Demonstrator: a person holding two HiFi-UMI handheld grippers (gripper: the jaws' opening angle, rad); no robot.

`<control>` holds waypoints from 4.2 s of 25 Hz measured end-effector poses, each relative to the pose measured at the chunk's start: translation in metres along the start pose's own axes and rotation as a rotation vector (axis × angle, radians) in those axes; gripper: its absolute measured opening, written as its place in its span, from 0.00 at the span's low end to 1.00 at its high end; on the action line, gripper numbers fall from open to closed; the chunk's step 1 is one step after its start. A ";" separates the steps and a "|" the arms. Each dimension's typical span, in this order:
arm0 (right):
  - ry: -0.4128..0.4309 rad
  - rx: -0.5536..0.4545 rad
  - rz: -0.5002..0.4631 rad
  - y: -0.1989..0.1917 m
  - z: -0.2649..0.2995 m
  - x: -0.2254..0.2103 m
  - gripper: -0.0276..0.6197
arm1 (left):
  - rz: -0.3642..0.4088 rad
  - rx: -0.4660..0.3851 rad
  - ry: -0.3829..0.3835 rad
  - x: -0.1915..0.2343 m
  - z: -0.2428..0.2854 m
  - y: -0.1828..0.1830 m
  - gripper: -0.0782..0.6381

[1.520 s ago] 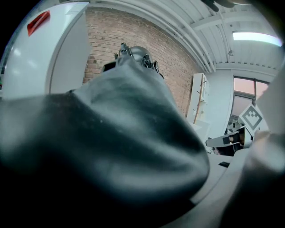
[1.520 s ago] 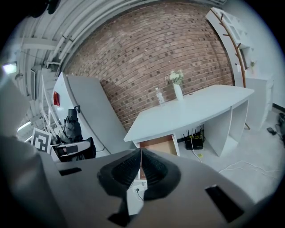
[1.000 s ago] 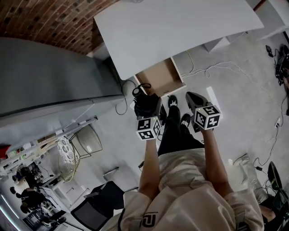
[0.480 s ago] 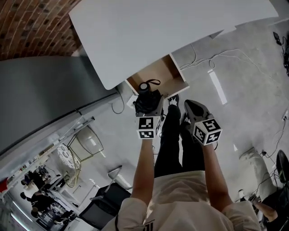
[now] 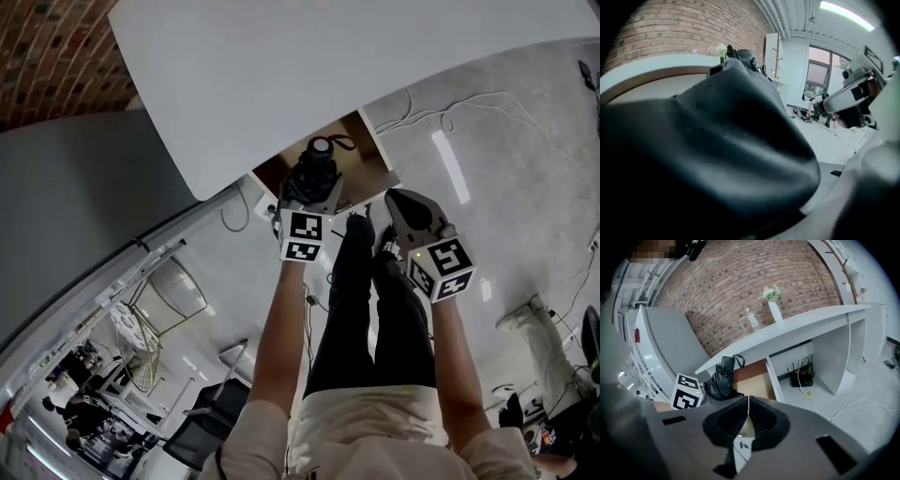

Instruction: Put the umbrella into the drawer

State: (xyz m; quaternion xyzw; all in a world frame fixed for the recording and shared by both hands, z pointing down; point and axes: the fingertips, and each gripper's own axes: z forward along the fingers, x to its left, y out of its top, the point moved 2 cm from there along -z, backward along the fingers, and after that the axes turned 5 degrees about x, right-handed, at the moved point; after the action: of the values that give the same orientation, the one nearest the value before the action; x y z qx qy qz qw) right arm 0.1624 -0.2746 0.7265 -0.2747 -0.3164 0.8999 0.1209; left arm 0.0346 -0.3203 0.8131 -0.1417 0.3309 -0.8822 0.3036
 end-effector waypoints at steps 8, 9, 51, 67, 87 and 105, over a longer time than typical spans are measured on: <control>0.004 0.079 -0.100 -0.002 0.028 -0.003 0.15 | 0.000 0.116 -0.047 0.018 0.061 -0.029 0.48; -0.003 0.094 -0.142 -0.001 0.034 -0.001 0.15 | 0.002 0.130 -0.052 0.023 0.067 -0.032 0.48; 0.027 0.122 -0.013 -0.021 0.049 0.048 0.15 | -0.085 0.111 -0.029 0.042 0.073 -0.054 0.52; -0.049 0.005 0.009 -0.016 -0.046 0.085 0.15 | -0.084 0.056 0.032 -0.022 -0.078 -0.023 0.52; -0.044 -0.039 -0.131 0.027 -0.167 0.147 0.15 | -0.201 -0.158 0.181 -0.079 -0.292 0.064 0.52; -0.027 -0.094 -0.209 0.037 -0.178 0.160 0.15 | -0.175 -0.135 0.161 -0.092 -0.290 0.043 0.51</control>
State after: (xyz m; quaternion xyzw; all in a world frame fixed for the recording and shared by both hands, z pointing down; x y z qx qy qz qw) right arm 0.1313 -0.1510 0.5211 -0.2337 -0.3869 0.8701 0.1967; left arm -0.0064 -0.1437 0.5647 -0.1190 0.3993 -0.8895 0.1878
